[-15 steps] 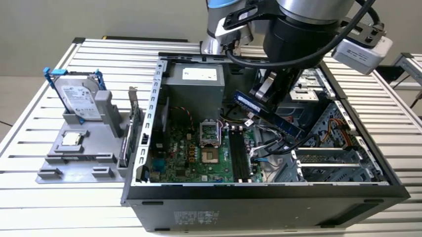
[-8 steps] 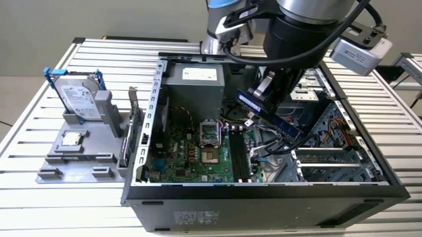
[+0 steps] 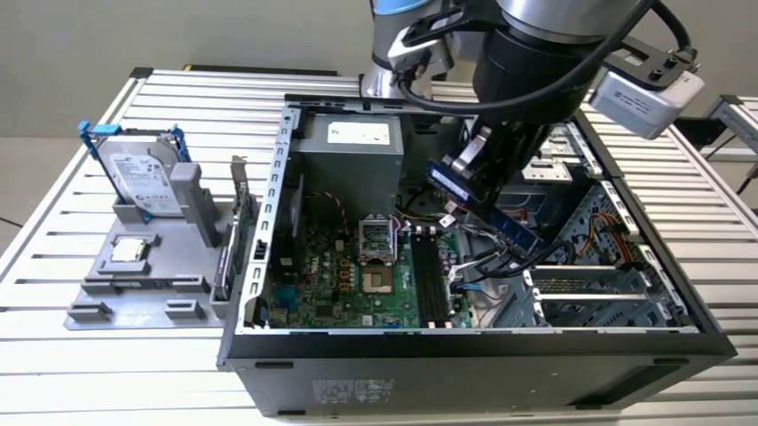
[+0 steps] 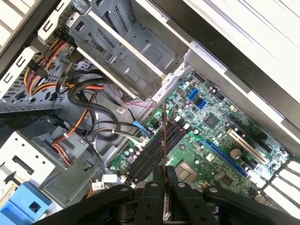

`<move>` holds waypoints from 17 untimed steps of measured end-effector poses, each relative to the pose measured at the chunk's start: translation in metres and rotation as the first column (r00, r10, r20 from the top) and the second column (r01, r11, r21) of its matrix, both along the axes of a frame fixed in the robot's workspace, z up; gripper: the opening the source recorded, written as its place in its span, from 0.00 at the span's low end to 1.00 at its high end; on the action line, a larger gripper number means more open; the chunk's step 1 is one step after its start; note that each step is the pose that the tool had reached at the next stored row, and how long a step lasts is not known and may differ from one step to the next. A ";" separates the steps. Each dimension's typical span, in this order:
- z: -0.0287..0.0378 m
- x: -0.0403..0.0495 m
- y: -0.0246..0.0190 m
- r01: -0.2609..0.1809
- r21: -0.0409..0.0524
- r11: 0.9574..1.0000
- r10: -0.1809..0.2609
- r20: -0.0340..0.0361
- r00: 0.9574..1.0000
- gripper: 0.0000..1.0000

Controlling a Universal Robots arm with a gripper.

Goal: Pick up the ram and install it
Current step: 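Insert the ram into the slot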

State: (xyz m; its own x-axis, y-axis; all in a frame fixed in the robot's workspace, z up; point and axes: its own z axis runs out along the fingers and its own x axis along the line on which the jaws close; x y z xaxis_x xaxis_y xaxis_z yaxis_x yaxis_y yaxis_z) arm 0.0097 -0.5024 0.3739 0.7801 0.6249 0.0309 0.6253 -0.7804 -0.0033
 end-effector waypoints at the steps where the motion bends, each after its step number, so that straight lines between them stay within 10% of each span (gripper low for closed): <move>1: 0.0000 0.0000 0.0000 0.007 0.000 1.000 -0.007 0.000 1.000 0.00; 17: 0.0000 0.0000 0.0000 0.110 0.000 0.994 -0.110 0.000 0.994 0.00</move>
State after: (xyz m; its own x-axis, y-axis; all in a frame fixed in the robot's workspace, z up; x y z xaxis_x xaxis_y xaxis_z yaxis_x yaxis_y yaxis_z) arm 0.0097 -0.5024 0.3739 0.8440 0.5354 0.0308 0.5357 -0.8444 -0.0032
